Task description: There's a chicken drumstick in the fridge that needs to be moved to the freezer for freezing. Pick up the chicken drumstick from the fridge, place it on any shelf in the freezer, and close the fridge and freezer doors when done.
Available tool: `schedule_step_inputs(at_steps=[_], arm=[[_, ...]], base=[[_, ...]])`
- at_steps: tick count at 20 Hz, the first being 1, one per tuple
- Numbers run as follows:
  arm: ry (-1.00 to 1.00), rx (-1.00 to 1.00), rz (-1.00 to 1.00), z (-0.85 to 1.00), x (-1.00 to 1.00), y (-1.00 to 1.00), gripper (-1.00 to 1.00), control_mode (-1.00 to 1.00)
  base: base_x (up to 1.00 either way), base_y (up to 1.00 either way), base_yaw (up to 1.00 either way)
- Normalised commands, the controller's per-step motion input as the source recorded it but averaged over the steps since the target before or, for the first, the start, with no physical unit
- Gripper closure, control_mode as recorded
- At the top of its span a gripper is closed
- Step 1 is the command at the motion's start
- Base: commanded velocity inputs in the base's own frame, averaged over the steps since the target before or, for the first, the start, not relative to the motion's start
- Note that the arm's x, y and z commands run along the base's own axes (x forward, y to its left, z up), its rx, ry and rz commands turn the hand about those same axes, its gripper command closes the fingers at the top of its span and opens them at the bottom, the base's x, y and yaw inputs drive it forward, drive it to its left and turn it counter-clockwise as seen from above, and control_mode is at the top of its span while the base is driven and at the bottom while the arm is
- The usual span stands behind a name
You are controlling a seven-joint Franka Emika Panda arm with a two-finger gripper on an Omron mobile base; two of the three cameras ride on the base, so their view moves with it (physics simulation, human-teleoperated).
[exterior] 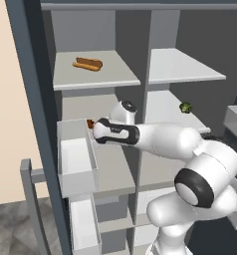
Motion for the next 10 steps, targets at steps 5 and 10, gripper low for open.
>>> schedule_step_inputs(at_steps=[5, 10], arm=[[0.14, 0.0, -0.06, 0.58, -0.91, -0.44, -1.0, -1.0], [0.07, 0.0, -0.07, 0.61, -0.99, -0.47, -1.0, -1.0]], base=[[0.0, 0.0, 0.0], [0.0, 0.0, 0.0]])
